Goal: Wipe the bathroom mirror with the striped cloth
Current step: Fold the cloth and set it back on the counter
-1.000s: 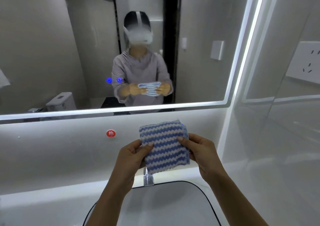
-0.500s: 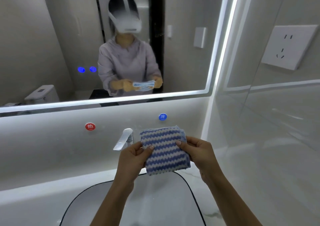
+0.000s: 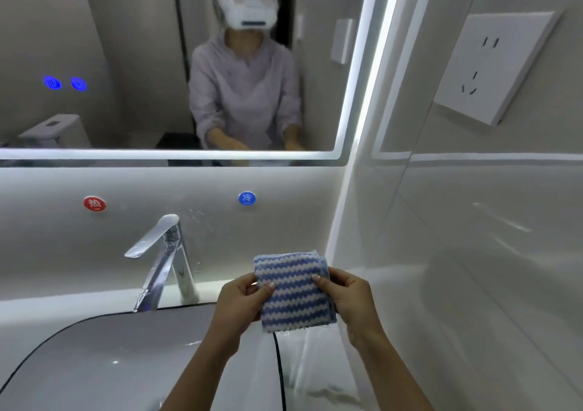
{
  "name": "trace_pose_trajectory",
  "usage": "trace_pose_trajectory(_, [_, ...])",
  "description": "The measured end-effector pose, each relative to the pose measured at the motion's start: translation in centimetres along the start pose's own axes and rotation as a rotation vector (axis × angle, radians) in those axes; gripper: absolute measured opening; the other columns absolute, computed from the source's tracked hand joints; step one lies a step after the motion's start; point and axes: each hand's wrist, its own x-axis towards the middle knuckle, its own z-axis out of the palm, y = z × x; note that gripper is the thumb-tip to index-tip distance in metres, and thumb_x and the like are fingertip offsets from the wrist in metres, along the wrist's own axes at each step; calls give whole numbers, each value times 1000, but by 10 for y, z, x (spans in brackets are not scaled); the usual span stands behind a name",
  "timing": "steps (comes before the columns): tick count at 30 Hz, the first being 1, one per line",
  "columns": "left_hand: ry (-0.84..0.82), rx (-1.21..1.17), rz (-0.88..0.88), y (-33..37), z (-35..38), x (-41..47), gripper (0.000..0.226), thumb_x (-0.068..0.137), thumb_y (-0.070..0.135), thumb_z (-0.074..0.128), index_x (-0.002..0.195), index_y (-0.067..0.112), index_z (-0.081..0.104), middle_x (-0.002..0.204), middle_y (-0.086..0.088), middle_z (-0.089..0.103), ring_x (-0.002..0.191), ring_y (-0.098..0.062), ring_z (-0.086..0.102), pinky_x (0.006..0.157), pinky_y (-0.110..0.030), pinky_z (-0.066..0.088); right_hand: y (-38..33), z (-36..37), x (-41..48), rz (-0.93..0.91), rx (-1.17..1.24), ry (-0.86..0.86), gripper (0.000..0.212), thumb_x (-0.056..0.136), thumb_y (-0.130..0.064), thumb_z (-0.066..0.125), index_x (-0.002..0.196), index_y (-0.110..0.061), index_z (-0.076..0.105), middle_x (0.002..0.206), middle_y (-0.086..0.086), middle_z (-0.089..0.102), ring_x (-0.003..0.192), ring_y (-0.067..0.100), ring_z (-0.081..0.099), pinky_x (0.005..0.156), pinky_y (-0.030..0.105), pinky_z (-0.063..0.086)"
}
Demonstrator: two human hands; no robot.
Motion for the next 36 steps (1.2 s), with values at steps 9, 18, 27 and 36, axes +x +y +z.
trace_pose_trajectory(9, [8,57,-72,-20,10,24,10,86,14,67,95,18,67,80,2,76,73,-12,73,55,-20,54,20,-12,24,27,-14,42,18,83,-10,73,99,-18,72,89,-4,76,83,13,72,68,24,58])
trace_pose_trajectory(18, [33,112,-163,-52,23,68,9,89,11,63,98,10,66,86,-4,74,69,-9,72,54,-20,54,55,-17,65,103,-75,124,17,84,-9,71,99,-17,72,88,-4,75,81,14,72,69,28,59])
trace_pose_trajectory(27, [115,558,-234,-109,52,127,21,90,17,57,104,2,64,105,-15,69,92,-29,66,81,-40,55,119,-24,121,259,-77,220,16,84,-7,71,94,-18,71,81,-3,74,70,13,71,55,25,55])
trace_pose_trajectory(36, [165,627,-492,-157,81,148,24,92,8,44,111,5,57,115,-16,63,100,-33,61,79,-36,47,186,-32,145,343,-349,205,27,85,-10,69,112,-6,70,101,7,73,79,15,68,72,27,54])
